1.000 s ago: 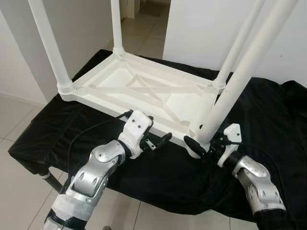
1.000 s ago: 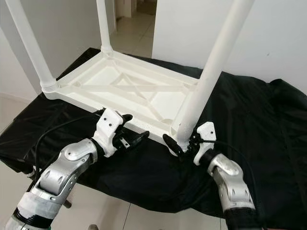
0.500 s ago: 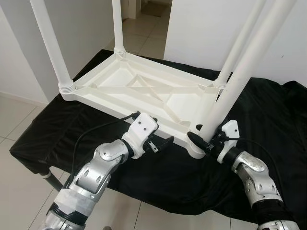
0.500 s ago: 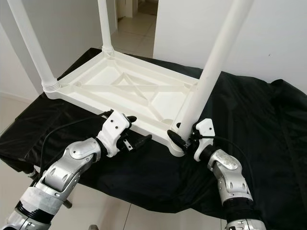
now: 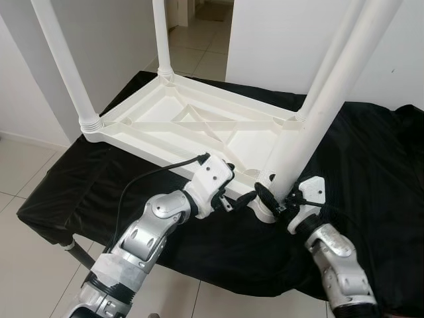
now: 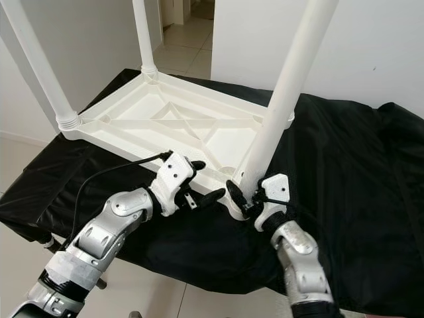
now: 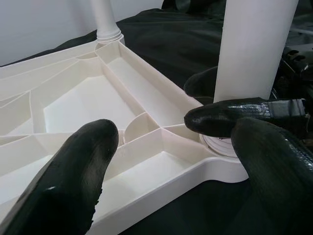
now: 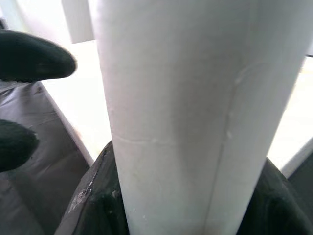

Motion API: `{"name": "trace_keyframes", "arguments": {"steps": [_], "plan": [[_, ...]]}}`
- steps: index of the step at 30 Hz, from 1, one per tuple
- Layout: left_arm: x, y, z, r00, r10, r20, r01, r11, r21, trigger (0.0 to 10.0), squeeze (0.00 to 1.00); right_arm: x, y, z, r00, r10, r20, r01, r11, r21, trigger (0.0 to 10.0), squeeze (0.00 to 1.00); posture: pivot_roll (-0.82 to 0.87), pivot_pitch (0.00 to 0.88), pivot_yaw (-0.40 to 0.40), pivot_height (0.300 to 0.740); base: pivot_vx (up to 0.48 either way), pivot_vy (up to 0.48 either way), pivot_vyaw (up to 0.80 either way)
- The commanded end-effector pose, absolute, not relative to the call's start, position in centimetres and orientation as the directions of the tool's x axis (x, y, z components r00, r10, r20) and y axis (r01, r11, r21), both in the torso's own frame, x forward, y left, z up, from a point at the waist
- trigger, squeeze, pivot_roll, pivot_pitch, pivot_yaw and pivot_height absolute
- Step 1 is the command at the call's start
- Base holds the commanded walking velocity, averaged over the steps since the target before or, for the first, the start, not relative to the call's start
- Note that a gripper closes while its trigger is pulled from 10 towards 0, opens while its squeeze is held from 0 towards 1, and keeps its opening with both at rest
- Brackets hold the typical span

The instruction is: Building children table

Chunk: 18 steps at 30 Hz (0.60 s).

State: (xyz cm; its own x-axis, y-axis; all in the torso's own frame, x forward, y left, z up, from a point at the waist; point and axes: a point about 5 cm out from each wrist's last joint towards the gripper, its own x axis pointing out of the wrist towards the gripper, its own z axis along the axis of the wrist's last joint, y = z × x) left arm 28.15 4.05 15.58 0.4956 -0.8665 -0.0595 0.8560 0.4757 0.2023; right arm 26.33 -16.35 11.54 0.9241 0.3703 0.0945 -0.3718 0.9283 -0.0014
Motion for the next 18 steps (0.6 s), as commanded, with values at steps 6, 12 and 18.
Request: {"name": "trace_keyframes", "arguments": {"steps": [6, 12, 18], "plan": [[28.3, 4.2, 15.3, 0.502, -0.863, -0.061, 0.855, 0.485, 0.185, 10.0, 0.0, 25.4, -16.9, 10.7, 0.998, 0.01, 0.063, -0.018, 0.992, 0.124, 10.0, 0.0, -0.13, 0.0, -0.002, 0.74, 0.0, 0.0, 0.0], [27.5, 5.1, 15.1, 0.502, -0.863, -0.052, 0.858, 0.49, 0.15, 10.0, 0.0, 25.1, -15.7, 9.9, 0.982, -0.189, -0.008, 0.188, 0.974, 0.126, 10.0, 0.0, -0.12, 0.0, -0.018, 0.74, 0.0, 0.0, 0.0], [26.9, 5.1, 14.8, 0.492, -0.869, -0.052, 0.866, 0.483, 0.126, 10.0, 0.0, 25.2, -15.6, 9.7, 0.964, -0.263, -0.04, 0.266, 0.957, 0.115, 10.0, 0.0, -0.12, 0.0, -0.023, 0.74, 0.0, 0.0, 0.0]]}}
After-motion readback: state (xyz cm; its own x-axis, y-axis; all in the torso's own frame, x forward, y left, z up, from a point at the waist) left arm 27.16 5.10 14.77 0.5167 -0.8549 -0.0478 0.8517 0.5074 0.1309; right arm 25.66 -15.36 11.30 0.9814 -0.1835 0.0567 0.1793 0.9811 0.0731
